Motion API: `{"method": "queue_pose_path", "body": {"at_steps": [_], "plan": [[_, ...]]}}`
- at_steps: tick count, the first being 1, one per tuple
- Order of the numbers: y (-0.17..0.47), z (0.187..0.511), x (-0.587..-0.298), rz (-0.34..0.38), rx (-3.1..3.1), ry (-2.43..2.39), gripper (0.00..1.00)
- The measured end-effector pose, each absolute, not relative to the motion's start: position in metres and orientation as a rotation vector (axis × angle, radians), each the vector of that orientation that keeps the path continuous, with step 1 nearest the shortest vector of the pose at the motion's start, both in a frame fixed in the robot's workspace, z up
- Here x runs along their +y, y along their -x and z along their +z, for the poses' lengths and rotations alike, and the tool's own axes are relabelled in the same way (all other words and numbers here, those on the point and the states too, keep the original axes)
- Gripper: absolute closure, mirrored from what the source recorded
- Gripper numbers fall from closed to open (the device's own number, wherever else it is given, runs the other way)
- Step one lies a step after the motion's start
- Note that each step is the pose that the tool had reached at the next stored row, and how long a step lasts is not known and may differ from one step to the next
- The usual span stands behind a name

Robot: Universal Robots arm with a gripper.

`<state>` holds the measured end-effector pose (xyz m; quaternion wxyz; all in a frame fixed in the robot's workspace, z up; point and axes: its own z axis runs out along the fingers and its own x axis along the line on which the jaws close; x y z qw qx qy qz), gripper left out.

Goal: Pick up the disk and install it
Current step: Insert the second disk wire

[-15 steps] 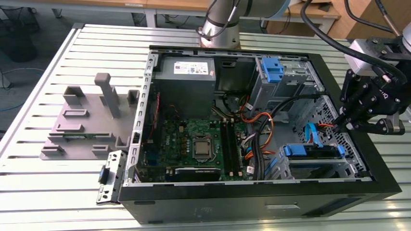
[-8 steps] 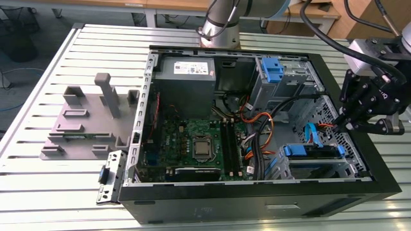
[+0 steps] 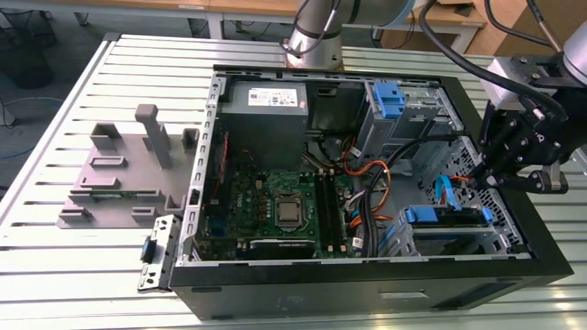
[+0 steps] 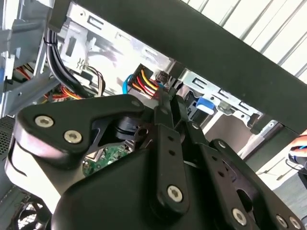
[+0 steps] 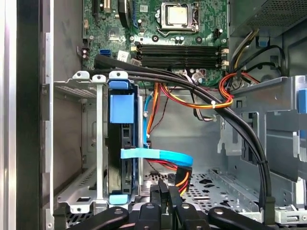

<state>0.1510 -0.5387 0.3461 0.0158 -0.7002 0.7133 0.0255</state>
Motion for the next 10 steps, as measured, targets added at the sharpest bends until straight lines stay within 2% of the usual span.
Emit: {"method": "queue_pose_path", "body": {"at_steps": [10], "plan": [[-0.148,0.346,-0.553,0.079,2.217,2.179,0.81]]}}
